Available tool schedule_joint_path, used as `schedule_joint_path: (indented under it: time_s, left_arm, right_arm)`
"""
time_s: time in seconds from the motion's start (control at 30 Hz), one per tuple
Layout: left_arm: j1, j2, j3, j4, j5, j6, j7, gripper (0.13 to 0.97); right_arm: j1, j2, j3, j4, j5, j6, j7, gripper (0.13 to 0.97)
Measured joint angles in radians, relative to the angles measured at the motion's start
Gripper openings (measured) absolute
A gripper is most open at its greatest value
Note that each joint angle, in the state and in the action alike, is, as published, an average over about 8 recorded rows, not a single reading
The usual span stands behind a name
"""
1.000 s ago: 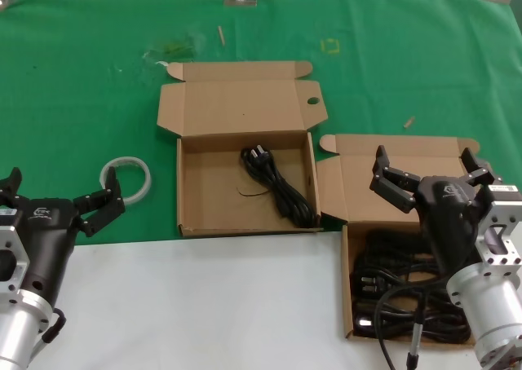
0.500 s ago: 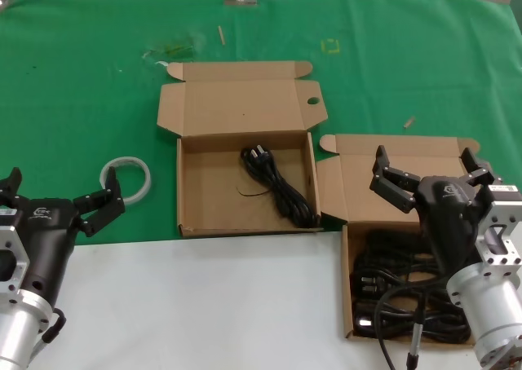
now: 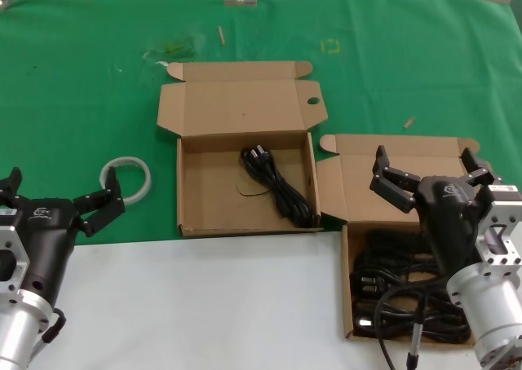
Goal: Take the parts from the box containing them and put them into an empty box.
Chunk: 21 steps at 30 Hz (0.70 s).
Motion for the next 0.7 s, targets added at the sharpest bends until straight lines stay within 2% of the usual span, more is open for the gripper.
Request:
schedule_joint_path:
  time_s: [0.7]
  left_arm:
    - [0.000,0.000,0.000,0.000,0.000,0.000,0.000,0.965]
  right_arm:
    - [0.000,0.000,0.000,0.000,0.000,0.000,0.000,0.966]
